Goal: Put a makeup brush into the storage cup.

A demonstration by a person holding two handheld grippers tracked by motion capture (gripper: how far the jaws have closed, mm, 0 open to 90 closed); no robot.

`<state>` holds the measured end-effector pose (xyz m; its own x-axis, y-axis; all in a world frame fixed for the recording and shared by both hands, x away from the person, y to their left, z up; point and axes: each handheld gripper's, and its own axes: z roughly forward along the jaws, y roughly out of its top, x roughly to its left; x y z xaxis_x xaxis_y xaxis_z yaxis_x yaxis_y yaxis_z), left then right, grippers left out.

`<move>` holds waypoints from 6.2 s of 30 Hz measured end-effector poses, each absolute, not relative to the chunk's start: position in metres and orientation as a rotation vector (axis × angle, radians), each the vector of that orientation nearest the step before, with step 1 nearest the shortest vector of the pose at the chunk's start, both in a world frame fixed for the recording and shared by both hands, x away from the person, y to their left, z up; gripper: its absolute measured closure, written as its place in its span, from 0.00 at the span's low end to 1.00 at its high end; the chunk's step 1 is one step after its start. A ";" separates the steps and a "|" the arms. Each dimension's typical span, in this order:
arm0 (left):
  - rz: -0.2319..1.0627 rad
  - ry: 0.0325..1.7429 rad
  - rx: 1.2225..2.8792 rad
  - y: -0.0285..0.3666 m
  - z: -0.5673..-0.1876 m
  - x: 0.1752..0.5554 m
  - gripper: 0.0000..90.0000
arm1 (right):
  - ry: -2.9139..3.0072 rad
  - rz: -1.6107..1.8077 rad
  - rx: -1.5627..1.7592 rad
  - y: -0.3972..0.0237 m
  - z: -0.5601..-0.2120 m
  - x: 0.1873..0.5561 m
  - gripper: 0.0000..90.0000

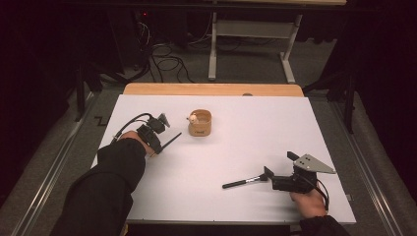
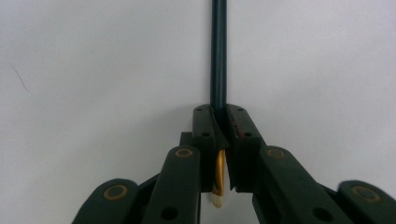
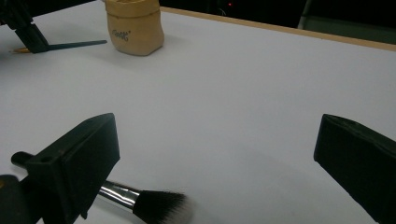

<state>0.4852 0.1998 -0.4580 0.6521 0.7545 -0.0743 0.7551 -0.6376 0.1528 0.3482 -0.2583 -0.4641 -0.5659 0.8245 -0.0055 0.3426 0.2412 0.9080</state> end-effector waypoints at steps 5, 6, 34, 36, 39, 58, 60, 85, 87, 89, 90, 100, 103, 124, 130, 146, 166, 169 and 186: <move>-0.004 1.240 2.693 0.202 -0.457 0.484 0.94 | 2.024 1.297 1.068 -0.260 -0.464 0.348 0.01; 0.000 1.238 2.695 0.202 -0.456 0.483 0.94 | 2.022 1.296 1.070 -0.260 -0.464 0.349 0.01; 0.024 1.021 2.758 0.187 -0.399 0.418 0.93 | 2.025 1.296 1.068 -0.257 -0.462 0.347 0.01; 0.018 1.005 2.764 0.183 -0.396 0.415 0.93 | 2.025 1.296 1.069 -0.256 -0.463 0.347 0.01; 0.004 0.971 2.795 0.176 -0.390 0.409 0.93 | 2.026 1.296 1.069 -0.256 -0.463 0.347 0.01; -0.010 0.812 2.858 0.142 -0.359 0.389 0.93 | 2.021 1.301 1.062 -0.256 -0.461 0.346 0.01; -0.014 0.803 2.864 0.141 -0.358 0.389 0.93 | 2.022 1.302 1.063 -0.255 -0.461 0.346 0.01; -0.109 0.573 2.949 0.104 -0.383 0.389 0.93 | 1.983 1.361 0.973 -0.235 -0.431 0.352 0.01; -0.113 0.572 2.951 0.103 -0.384 0.390 0.93 | 1.984 1.365 0.962 -0.234 -0.429 0.353 0.01; -0.118 0.570 2.955 0.103 -0.386 0.391 0.93 | 1.993 1.356 0.918 -0.230 -0.422 0.356 0.01; -0.120 0.568 2.955 0.103 -0.387 0.391 0.93 | 1.995 1.363 0.913 -0.228 -0.421 0.357 0.01; -0.136 0.545 2.954 0.100 -0.390 0.390 0.93 | 2.004 1.436 0.860 -0.189 -0.408 0.374 0.01; -0.138 0.542 2.955 0.100 -0.391 0.391 0.93 | 2.013 1.446 0.850 -0.179 -0.405 0.379 0.02; -0.161 0.505 2.951 0.095 -0.396 0.388 0.93 | 2.048 1.429 0.822 -0.186 -0.420 0.377 0.10; -0.152 0.511 2.967 0.098 -0.392 0.389 0.93 | 2.082 1.352 0.700 -0.184 -0.417 0.367 0.18; -0.179 0.504 2.978 0.101 -0.388 0.388 0.93 | 2.203 1.194 0.504 -0.160 -0.426 0.351 0.25; -0.191 0.492 3.011 0.090 -0.385 0.385 0.93 | 2.291 0.963 0.205 -0.139 -0.444 0.335 0.56; -0.190 0.489 3.021 0.088 -0.382 0.385 0.93 | 2.300 0.936 0.171 -0.136 -0.446 0.333 0.59; -0.187 0.447 3.078 0.075 -0.384 0.382 0.94 | 2.322 0.827 -0.010 -0.121 -0.453 0.325 0.71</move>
<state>0.3817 0.0748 -0.3844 0.9517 0.2816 -0.1221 0.2847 -0.9586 0.0080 0.3246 -0.1210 -0.4525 -0.7797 0.2036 -0.5921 -0.2166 0.7995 0.5602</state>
